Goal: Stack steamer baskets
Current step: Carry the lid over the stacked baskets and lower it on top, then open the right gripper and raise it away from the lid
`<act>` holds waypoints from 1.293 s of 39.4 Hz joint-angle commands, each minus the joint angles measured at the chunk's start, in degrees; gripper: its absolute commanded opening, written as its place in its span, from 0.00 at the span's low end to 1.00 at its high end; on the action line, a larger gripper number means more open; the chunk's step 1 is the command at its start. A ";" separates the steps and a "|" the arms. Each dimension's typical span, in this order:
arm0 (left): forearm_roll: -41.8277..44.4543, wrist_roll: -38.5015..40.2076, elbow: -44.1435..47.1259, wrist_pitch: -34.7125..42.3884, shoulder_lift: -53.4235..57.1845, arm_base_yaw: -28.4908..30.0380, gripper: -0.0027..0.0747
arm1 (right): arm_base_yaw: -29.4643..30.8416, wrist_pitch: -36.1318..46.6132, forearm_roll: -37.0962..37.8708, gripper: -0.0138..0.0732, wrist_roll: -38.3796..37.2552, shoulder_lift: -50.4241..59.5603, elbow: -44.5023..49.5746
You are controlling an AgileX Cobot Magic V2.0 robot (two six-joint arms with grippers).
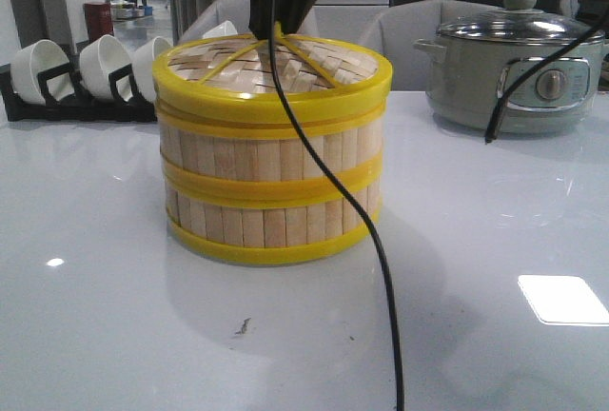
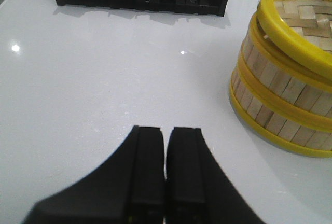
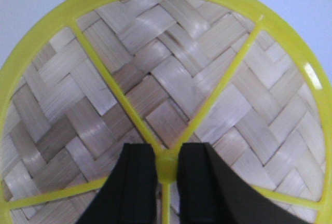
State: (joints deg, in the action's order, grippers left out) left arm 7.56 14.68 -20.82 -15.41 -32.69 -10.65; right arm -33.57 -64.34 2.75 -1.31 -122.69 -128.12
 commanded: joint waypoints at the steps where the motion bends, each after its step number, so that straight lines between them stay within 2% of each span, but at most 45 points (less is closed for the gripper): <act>1: 0.13 0.36 -1.75 4.99 0.09 0.00 0.15 | 0.43 3.04 0.93 0.23 0.34 3.75 -1.80; 13: 0.13 0.36 -1.75 4.99 0.09 0.00 0.15 | 0.43 2.87 0.93 0.24 0.34 2.92 -1.80; 17: 0.13 0.36 -1.75 4.99 0.09 0.00 0.15 | 0.43 2.86 0.93 0.35 0.34 2.92 -1.80; 22: 0.13 0.36 -1.75 4.99 0.09 0.00 0.15 | 0.43 2.86 0.93 0.59 0.34 2.92 -1.80; 25: 0.13 0.36 -1.75 4.99 0.09 0.00 0.15 | 0.43 2.92 0.93 0.65 0.34 2.92 -1.80; 38: 0.13 0.36 -1.75 4.99 0.09 0.00 0.15 | 0.43 4.76 0.93 0.66 0.34 3.70 -1.86; 51: 0.13 0.36 -1.75 4.99 0.09 0.00 0.15 | 2.10 11.85 1.26 0.66 0.34 11.77 -1.53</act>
State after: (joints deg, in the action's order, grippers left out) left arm 7.56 14.68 -20.82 -15.41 -32.69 -10.65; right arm -32.73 -57.86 2.75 -1.31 -118.05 -128.12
